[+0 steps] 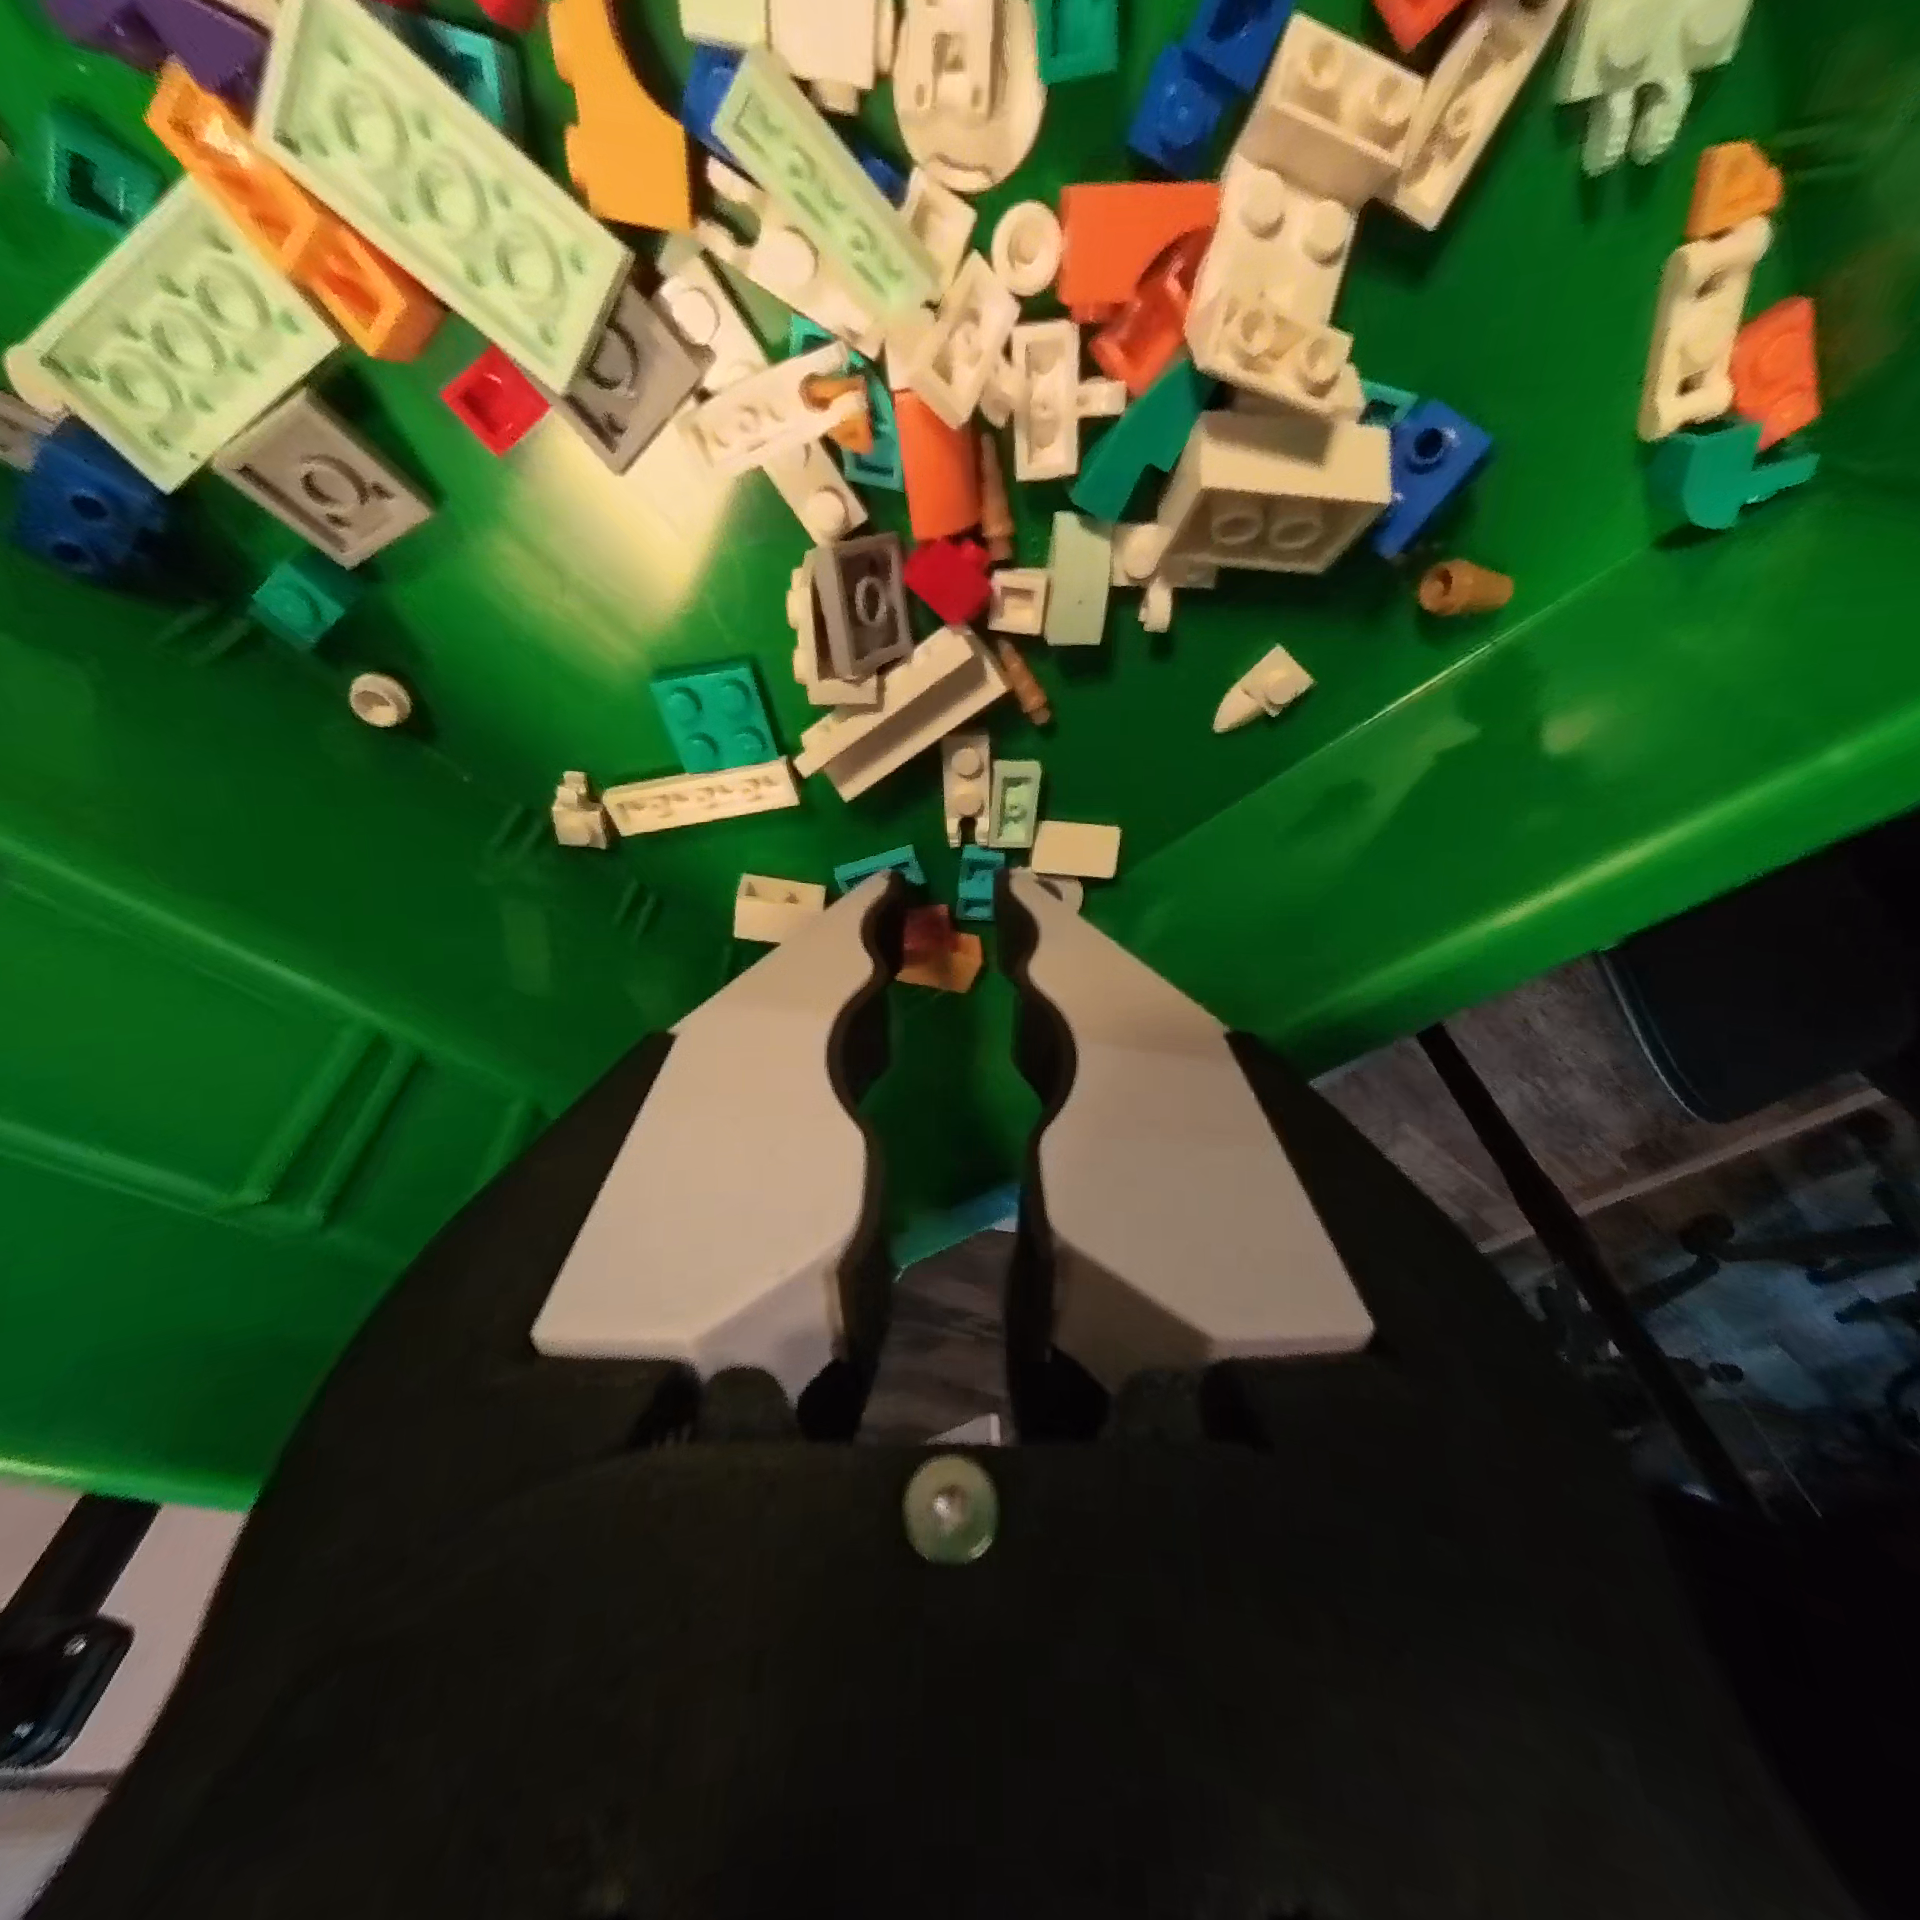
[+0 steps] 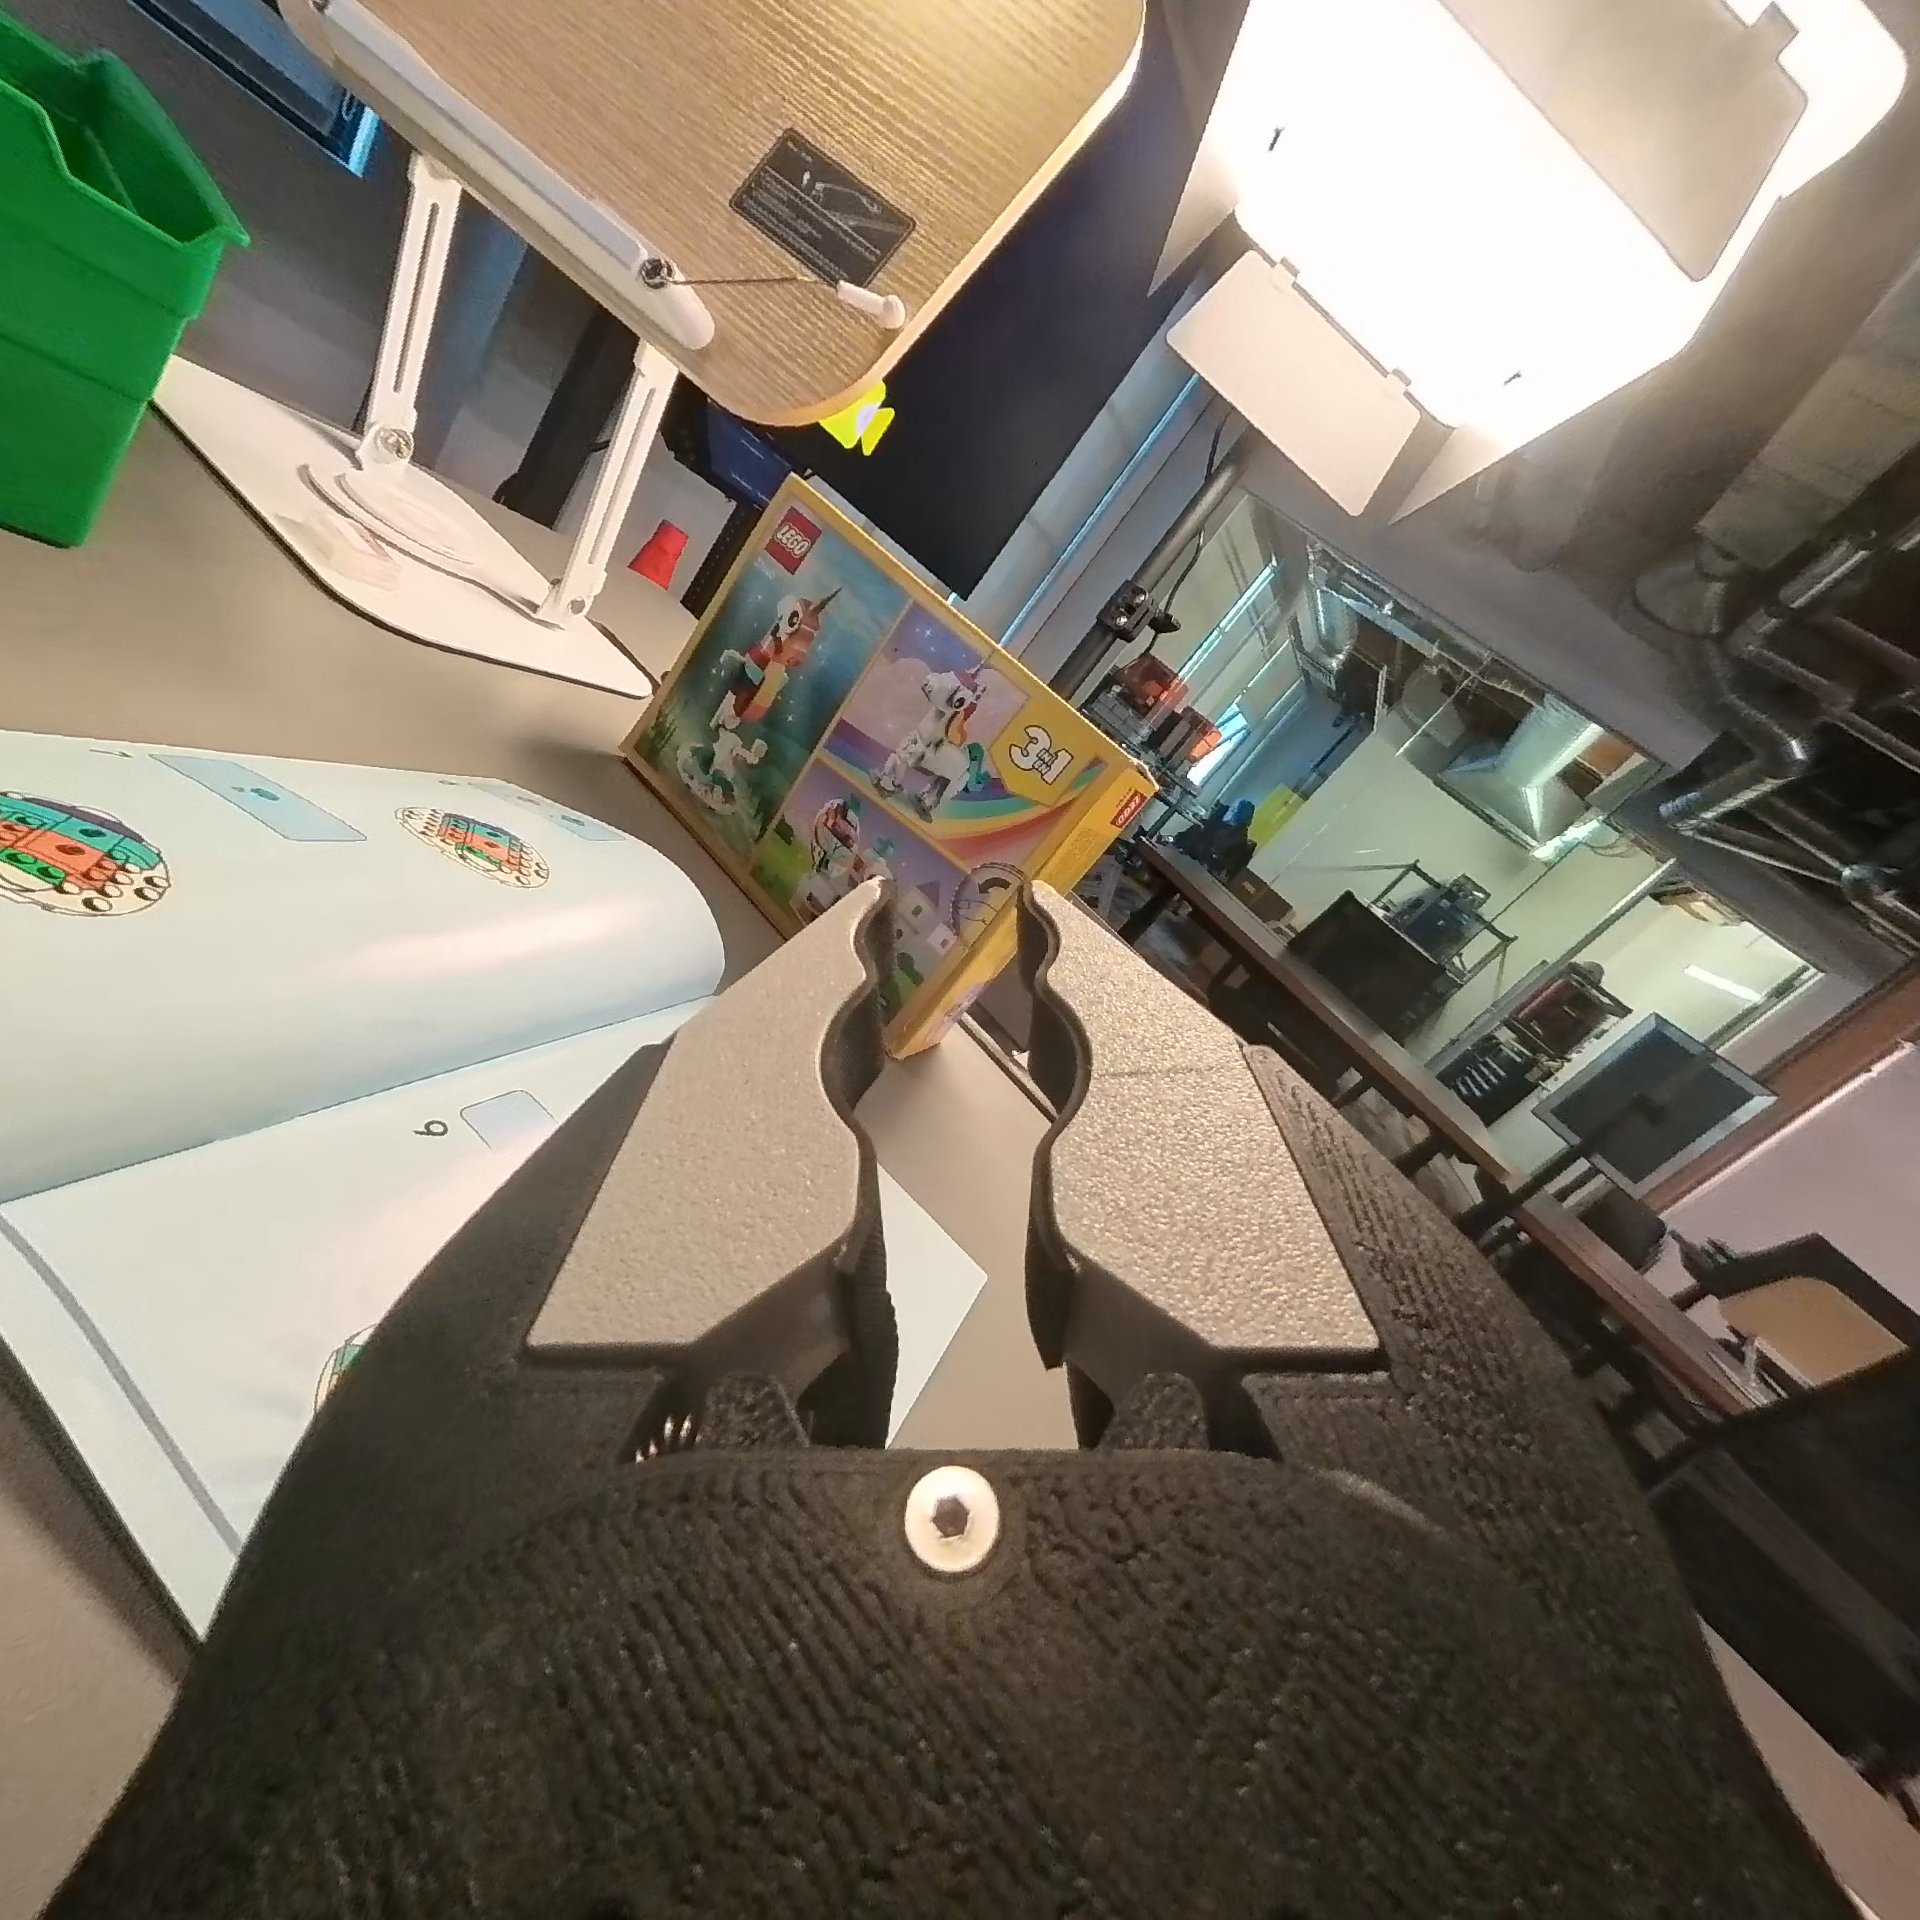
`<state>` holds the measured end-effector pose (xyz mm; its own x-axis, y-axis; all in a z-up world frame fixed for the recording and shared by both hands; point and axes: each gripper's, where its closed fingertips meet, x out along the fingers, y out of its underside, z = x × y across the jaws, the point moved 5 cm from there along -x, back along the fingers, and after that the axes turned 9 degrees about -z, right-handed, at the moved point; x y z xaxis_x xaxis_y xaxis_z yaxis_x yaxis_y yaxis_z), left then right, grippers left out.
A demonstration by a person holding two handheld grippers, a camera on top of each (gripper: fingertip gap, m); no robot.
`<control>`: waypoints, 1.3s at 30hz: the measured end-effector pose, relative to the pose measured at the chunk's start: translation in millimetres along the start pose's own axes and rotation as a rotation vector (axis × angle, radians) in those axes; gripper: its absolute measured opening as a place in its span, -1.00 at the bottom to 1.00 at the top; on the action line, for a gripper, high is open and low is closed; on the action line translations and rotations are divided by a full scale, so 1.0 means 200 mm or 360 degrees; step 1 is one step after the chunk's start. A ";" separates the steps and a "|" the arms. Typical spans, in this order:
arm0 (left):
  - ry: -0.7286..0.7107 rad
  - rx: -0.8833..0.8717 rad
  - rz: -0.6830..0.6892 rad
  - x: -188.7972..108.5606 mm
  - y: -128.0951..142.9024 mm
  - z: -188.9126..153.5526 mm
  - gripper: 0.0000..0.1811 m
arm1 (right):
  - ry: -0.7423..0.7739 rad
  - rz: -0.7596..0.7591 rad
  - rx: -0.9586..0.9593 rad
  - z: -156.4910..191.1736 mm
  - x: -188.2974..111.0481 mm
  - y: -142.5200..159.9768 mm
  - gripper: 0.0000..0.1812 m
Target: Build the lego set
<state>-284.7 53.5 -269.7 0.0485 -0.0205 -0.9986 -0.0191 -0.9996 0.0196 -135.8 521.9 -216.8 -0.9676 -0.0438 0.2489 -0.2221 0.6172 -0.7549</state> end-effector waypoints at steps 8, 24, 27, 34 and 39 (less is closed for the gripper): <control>-0.0108 0.0096 0.0008 0.01 0.00 -0.04 -0.90 | -0.0005 -0.0007 0.0006 0.00 0.00 0.00 -0.78; -0.0139 0.0083 -0.0214 -0.01 -0.01 0.03 -1.00 | -0.0025 -0.0017 0.0061 0.00 0.00 0.00 -0.79; -0.0114 0.0045 -0.0196 -0.03 0.01 0.02 -0.94 | -0.0039 -0.0013 0.0072 0.01 0.00 0.01 -0.79; -0.0051 -0.0060 -0.0159 -0.03 0.01 0.00 -0.77 | -0.0046 -0.0011 0.0082 0.01 0.00 0.01 -0.79; -0.0032 -0.0069 -0.0114 0.00 0.02 -0.01 -0.80 | -0.0053 -0.0007 0.0087 0.01 0.00 0.01 -0.80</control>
<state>-283.6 49.6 -269.2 0.0279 0.0508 -0.9983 0.0270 -0.9984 -0.0501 -137.2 521.6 -219.5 -0.9699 -0.0727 0.2326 -0.2315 0.5729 -0.7863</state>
